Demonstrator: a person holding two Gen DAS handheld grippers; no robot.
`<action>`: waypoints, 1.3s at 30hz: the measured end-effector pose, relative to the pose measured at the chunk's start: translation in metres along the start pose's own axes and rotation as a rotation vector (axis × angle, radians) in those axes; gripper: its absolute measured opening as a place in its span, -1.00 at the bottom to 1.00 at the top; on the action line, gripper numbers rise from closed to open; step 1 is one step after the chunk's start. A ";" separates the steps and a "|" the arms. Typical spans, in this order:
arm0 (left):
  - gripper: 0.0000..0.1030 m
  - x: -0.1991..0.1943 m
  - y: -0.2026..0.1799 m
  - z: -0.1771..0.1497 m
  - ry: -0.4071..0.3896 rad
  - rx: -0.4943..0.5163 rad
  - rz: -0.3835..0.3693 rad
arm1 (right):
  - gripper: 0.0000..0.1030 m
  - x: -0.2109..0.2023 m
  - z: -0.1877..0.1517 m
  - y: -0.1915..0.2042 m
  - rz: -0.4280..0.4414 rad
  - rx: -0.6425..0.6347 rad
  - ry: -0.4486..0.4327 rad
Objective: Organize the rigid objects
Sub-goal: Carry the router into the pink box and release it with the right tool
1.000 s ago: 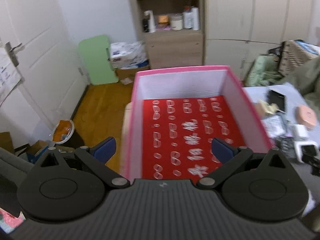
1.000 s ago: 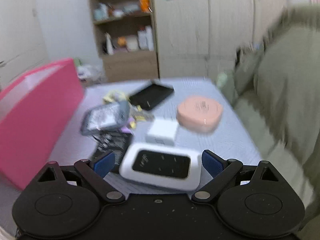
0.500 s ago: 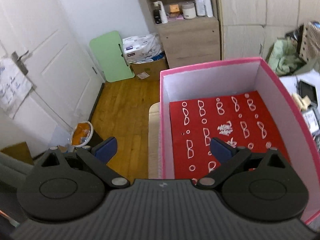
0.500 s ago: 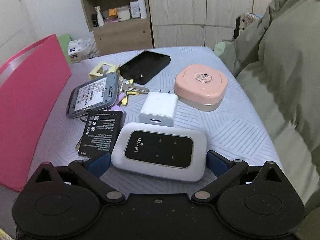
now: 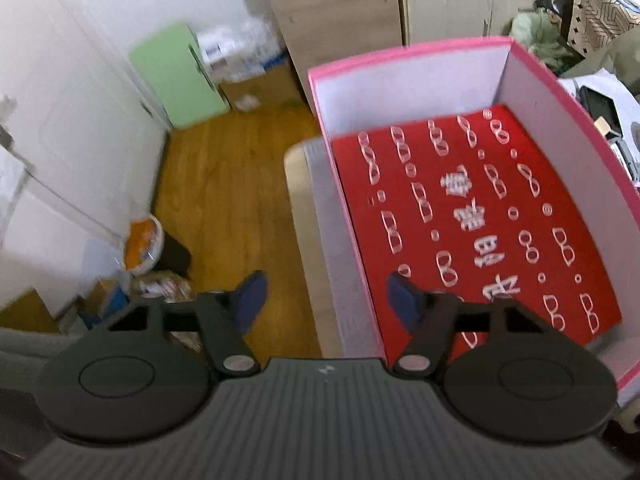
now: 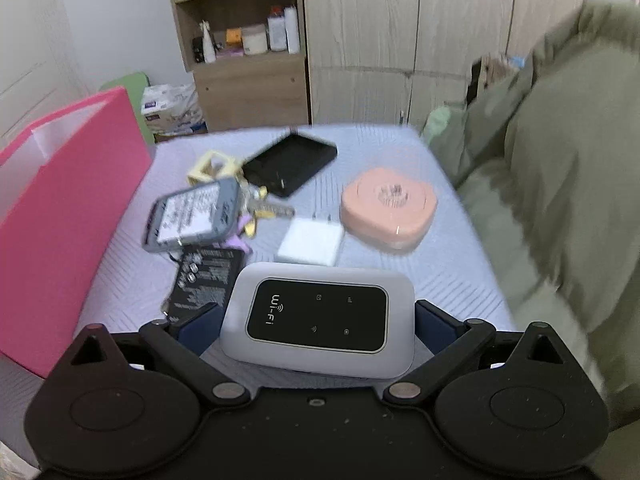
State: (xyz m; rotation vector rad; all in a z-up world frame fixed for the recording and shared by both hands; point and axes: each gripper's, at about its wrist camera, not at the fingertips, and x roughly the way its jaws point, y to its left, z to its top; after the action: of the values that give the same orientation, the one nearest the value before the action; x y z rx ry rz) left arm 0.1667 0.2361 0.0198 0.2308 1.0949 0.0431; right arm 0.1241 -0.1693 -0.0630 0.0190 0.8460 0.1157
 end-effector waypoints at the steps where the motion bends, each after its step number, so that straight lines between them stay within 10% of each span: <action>1: -0.02 0.005 0.000 0.000 0.020 0.005 -0.020 | 0.98 -0.005 0.004 0.001 0.003 -0.007 -0.010; 6: -0.85 0.026 -0.002 -0.004 0.114 -0.017 -0.160 | 0.98 -0.033 0.038 0.026 0.098 -0.086 -0.082; 13: -0.85 0.023 -0.007 -0.010 0.114 -0.044 -0.165 | 0.98 -0.054 0.099 0.098 0.348 -0.296 -0.146; 20: -0.83 0.019 -0.004 -0.016 0.089 -0.078 -0.193 | 0.98 -0.021 0.140 0.182 0.596 -0.459 0.000; 39: -0.83 0.020 -0.003 -0.016 0.086 -0.105 -0.188 | 0.98 0.117 0.163 0.292 0.660 -1.004 0.248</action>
State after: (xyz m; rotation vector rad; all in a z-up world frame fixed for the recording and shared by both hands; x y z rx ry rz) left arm 0.1613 0.2392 -0.0049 0.0316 1.1920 -0.0582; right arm 0.2954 0.1381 -0.0235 -0.6740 0.9241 1.1702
